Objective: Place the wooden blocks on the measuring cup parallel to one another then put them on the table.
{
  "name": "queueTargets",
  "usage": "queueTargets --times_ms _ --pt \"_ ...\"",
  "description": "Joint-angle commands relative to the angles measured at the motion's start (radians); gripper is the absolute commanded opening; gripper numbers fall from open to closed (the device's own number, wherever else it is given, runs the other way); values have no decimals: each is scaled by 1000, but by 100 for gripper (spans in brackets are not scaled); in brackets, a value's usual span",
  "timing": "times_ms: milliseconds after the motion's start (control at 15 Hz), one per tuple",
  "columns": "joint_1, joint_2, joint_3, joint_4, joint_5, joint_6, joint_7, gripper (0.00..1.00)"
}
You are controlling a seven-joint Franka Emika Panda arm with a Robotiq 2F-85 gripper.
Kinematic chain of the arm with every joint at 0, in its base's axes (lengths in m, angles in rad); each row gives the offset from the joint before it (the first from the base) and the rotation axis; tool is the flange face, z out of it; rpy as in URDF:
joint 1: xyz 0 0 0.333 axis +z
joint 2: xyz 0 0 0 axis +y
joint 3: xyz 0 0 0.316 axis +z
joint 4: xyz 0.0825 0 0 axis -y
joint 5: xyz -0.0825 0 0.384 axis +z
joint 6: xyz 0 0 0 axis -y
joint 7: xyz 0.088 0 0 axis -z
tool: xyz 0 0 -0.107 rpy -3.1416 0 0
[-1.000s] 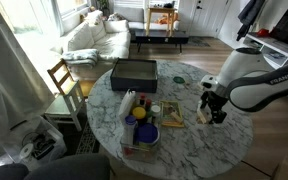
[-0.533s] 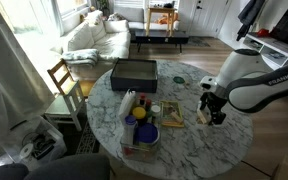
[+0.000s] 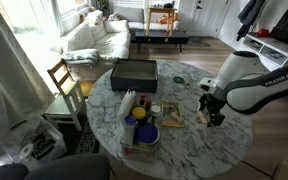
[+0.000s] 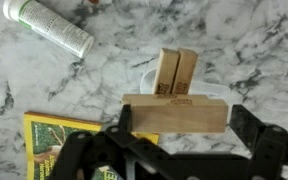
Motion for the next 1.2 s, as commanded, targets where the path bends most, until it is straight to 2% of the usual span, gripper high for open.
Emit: queueTargets --times_ms 0,1133 --pt "-12 19 12 1 40 23 -31 100" --pt "-17 18 9 3 24 50 -28 100"
